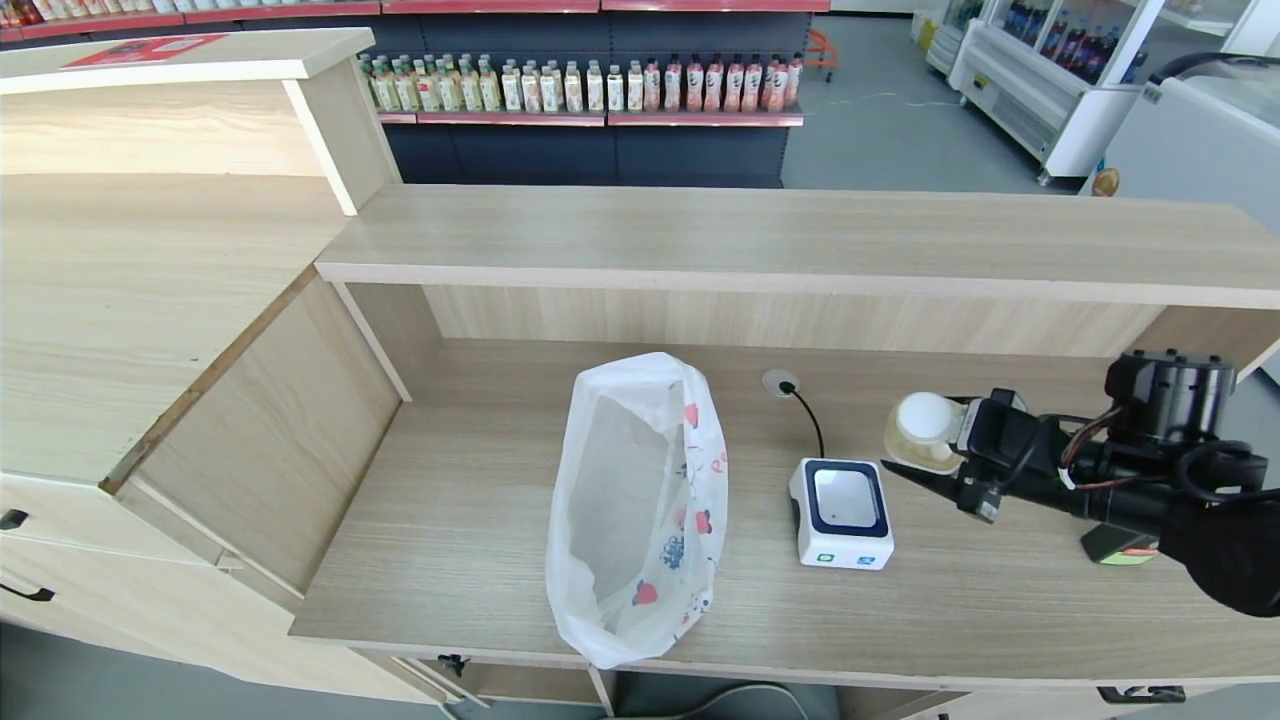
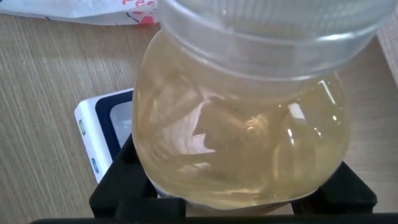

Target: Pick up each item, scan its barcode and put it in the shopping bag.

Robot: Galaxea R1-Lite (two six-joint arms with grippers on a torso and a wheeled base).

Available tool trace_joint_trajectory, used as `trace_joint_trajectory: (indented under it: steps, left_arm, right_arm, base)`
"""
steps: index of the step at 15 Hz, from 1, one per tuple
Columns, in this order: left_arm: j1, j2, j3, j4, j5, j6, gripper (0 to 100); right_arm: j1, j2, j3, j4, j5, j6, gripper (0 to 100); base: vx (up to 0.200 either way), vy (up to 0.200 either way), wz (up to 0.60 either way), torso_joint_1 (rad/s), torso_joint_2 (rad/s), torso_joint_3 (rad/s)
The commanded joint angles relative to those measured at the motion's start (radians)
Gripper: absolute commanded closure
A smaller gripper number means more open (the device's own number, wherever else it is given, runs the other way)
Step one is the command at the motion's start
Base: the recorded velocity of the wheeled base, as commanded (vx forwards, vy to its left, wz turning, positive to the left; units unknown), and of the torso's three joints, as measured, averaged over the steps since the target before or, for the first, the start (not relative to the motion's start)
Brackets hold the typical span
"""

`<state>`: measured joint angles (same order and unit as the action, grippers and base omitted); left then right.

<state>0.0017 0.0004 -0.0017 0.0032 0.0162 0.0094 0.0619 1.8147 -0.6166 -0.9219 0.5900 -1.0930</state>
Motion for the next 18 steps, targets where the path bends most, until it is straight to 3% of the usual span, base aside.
trace_joint_trajectory:
  steps: [1, 6, 8, 18]
  left_arm:
    - [0.0, 0.0, 0.0, 0.0, 0.001, 0.0, 0]
    - [0.0, 0.0, 0.0, 0.0, 0.001, 0.0, 0]
    - [0.0, 0.0, 0.0, 0.0, 0.001, 0.0, 0]
    - [0.0, 0.0, 0.0, 0.0, 0.001, 0.0, 0]
  right_arm:
    - [0.004, 0.051, -0.006, -0.023, 0.014, -0.015, 100]
    - [0.026, 0.16, -0.032, -0.109, 0.06, -0.028, 100]
    - [0.035, 0.203, -0.038, -0.164, 0.126, -0.028, 100]
    - [0.07, 0.298, -0.051, -0.293, 0.154, -0.05, 100]
  base:
    - [0.0, 0.0, 0.0, 0.0, 0.0, 0.0]
    - [0.0, 0.0, 0.0, 0.0, 0.0, 0.0]
    - [0.0, 0.0, 0.0, 0.0, 0.0, 0.0]
    - [0.0, 0.0, 0.0, 0.0, 0.0, 0.0]
